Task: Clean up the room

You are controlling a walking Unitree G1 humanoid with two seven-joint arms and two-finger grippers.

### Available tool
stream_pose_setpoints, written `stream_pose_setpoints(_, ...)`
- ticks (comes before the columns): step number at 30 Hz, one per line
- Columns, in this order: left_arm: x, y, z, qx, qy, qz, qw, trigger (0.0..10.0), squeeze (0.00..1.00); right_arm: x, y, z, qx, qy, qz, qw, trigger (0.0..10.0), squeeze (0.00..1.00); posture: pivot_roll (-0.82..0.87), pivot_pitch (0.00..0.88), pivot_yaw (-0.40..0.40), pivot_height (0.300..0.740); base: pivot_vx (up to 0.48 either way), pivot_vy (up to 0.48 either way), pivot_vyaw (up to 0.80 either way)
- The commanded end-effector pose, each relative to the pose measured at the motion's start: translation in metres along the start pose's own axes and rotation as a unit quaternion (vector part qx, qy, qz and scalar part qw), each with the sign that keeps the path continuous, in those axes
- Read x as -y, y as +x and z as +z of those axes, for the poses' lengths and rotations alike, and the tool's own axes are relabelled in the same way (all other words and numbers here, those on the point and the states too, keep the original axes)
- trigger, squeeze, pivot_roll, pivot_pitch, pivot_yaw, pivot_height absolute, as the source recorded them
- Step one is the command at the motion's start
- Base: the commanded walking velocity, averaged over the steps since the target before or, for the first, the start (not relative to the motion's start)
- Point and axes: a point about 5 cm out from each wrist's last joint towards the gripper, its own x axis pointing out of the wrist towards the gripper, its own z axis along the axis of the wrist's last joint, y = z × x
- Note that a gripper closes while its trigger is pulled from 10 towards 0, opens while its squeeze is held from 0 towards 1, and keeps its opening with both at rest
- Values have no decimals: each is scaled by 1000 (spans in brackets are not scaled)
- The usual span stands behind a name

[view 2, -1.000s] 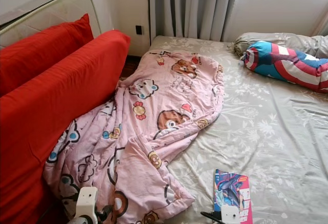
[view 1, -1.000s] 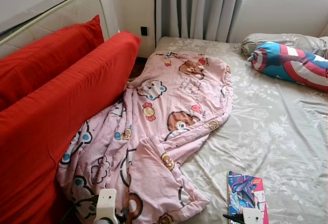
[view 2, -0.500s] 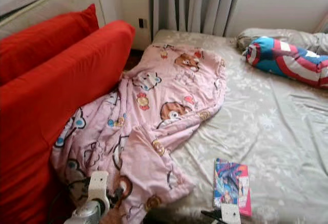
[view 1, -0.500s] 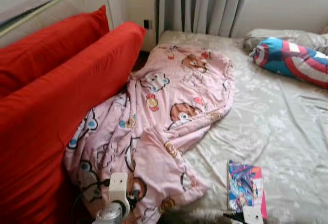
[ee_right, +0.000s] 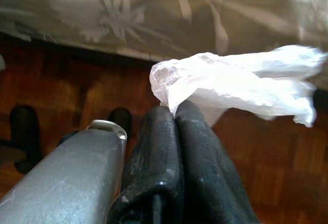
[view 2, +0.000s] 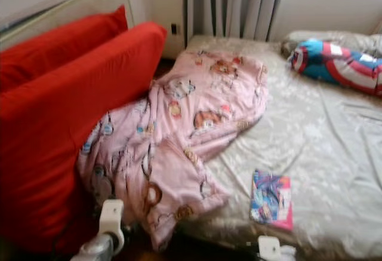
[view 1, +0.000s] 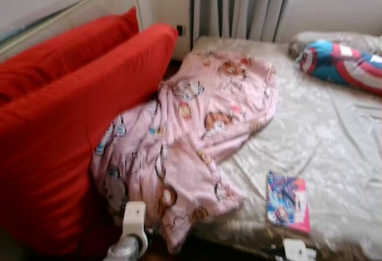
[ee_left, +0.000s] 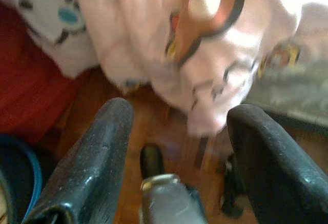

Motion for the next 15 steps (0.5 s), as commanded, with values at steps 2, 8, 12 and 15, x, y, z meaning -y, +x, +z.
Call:
stream_pose_setpoints(2, 1, -1, -9, -22, -1, 1, 1000, 10000, 0, 1, -1, -4, -7, 3, 0, 1000, 10000, 0, -20, 60, -40, 740, -300, 0, 0)
stream_pose_setpoints(8, -7, -7, -24, -32, -2, 5, 999, 10000, 0, 1, -1, -3, -7, 3, 0, 1000, 10000, 0, -20, 59, -42, 740, -301, 0, 0)
stream_pose_setpoints(12, -20, -14, -37, -43, -4, 11, 999, 10000, 0, 1, 0, -2, -6, 3, 2, 1000, 10000, 0, -19, 60, -42, 740, -300, 0, 0)
stream_pose_setpoints(15, -25, -17, -44, -51, -4, 14, 999, 10000, 0, 0, 0, -2, -7, 2, 2, 1000, 10000, 0, -20, 59, -42, 740, -300, 0, 0)
